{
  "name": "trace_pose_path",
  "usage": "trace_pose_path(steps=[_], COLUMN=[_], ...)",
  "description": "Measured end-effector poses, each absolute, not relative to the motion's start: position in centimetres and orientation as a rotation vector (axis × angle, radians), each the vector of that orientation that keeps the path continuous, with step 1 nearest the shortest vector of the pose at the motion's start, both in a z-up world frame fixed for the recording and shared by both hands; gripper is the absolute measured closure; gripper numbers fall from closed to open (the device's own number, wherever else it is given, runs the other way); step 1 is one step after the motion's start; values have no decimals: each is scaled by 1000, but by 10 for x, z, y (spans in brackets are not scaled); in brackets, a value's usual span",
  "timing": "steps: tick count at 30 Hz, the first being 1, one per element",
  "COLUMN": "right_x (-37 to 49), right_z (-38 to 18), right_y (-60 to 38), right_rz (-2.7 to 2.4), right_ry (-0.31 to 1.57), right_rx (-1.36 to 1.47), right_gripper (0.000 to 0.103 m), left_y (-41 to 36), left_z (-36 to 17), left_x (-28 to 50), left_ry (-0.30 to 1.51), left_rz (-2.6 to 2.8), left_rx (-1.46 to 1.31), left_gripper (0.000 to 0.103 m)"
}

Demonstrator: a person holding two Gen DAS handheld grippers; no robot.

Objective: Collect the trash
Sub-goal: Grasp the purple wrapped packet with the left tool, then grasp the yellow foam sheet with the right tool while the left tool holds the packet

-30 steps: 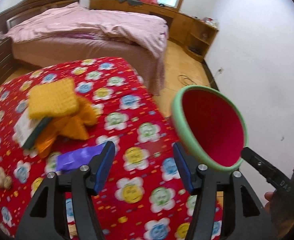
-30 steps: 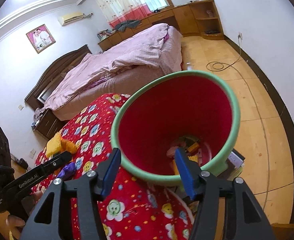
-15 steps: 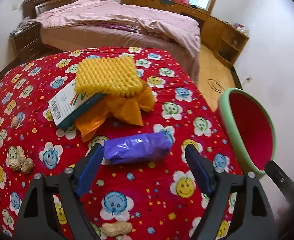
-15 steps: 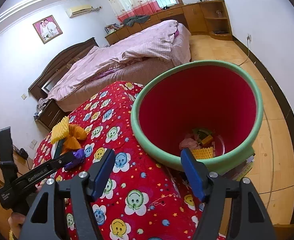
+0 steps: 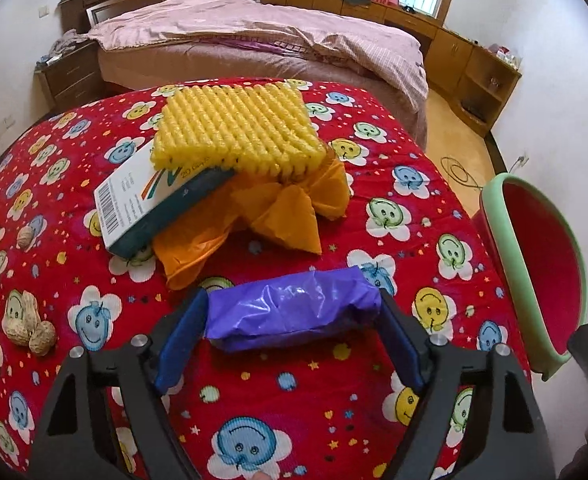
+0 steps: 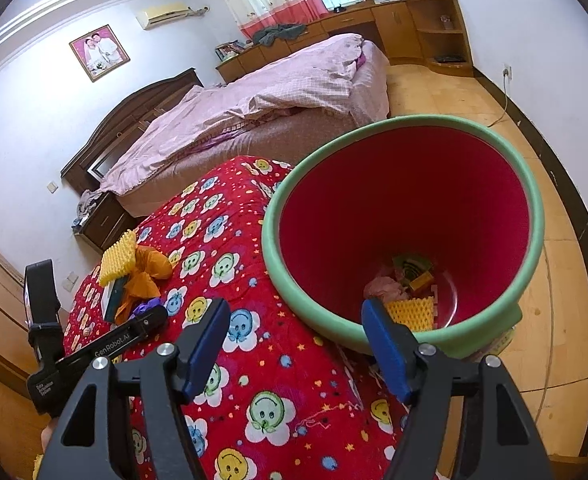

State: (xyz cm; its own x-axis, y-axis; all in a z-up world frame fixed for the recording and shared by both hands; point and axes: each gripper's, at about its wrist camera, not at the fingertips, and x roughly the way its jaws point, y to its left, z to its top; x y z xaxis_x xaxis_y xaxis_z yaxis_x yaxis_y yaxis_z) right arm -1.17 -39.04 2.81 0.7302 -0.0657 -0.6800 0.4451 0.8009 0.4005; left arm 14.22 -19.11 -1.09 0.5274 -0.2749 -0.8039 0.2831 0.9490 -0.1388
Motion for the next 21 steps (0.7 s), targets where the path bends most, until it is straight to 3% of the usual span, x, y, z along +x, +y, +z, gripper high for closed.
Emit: trace_pose_path(steps=[4, 21], right_x=[-6, 25], right_z=[25, 39], right_y=[-387, -357], right_rz=[-272, -202], right_ry=[717, 726], right_rx=[582, 533], right_gripper=[32, 29], left_y=[-190, -138], left_z=[-7, 30], left_x=[138, 128], left_ry=[959, 891], left_rz=[-360, -361], left_rx=[1, -46], left_gripper=[29, 31])
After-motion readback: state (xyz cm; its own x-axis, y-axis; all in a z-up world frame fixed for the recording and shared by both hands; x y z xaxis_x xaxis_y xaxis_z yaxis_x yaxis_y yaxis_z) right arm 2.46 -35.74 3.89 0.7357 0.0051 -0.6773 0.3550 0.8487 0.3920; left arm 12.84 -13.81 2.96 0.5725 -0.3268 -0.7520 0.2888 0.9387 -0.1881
